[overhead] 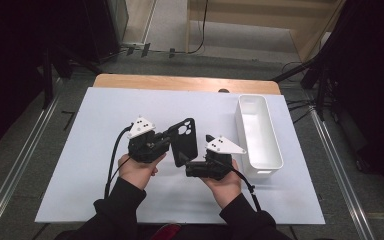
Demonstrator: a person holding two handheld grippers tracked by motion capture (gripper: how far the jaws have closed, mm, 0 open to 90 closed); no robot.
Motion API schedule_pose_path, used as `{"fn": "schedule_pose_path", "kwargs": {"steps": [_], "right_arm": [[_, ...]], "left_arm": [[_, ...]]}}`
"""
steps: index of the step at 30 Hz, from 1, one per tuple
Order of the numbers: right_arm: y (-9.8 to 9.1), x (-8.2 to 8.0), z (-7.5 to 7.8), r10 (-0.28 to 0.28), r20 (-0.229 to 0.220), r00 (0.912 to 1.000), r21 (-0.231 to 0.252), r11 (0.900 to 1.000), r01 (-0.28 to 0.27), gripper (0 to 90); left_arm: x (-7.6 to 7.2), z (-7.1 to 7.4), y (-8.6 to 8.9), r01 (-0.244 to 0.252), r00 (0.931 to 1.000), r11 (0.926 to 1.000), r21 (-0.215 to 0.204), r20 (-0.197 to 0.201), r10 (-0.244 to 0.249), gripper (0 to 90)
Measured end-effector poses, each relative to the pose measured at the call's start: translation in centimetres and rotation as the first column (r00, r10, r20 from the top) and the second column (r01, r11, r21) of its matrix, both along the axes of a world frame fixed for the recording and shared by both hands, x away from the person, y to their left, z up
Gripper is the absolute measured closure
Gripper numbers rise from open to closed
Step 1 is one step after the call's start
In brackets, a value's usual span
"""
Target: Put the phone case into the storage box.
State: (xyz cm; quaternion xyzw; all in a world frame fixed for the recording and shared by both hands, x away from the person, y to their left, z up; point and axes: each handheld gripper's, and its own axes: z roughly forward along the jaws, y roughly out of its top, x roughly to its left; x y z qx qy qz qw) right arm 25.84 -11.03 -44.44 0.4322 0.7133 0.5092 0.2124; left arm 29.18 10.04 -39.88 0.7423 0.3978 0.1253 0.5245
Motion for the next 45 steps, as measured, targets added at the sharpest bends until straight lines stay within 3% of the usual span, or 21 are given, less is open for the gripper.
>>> {"fn": "schedule_pose_path", "kwargs": {"steps": [23,30,33,45], "right_arm": [[1.2,0.8,0.2,0.006,-0.002,1.0,-0.021,0.9998,-0.006,0.0],[1.3,1.2,0.2,0.001,0.016,0.9999,-0.032,0.9995,0.0,0.0],[1.2,1.2,0.3,0.013,0.02,0.9997,-0.029,0.9995,-0.012,10.8],[1.2,1.2,0.5,0.026,0.011,0.9996,-0.043,0.9988,-0.025,12.5]], "left_arm": [[-0.8,0.0,-1.1,0.029,0.9993,0.9995,-0.015,-0.024,-0.029,80.4],[-1.0,-0.1,-1.4,0.031,0.9993,0.9994,-0.017,-0.02,-0.031,80.4],[-1.0,-0.2,-1.5,0.029,0.9994,0.9995,-0.016,-0.02,-0.029,80.4],[-1.0,-0.1,-1.3,0.027,0.9994,0.9994,-0.02,-0.021,-0.027,79.0]]}}
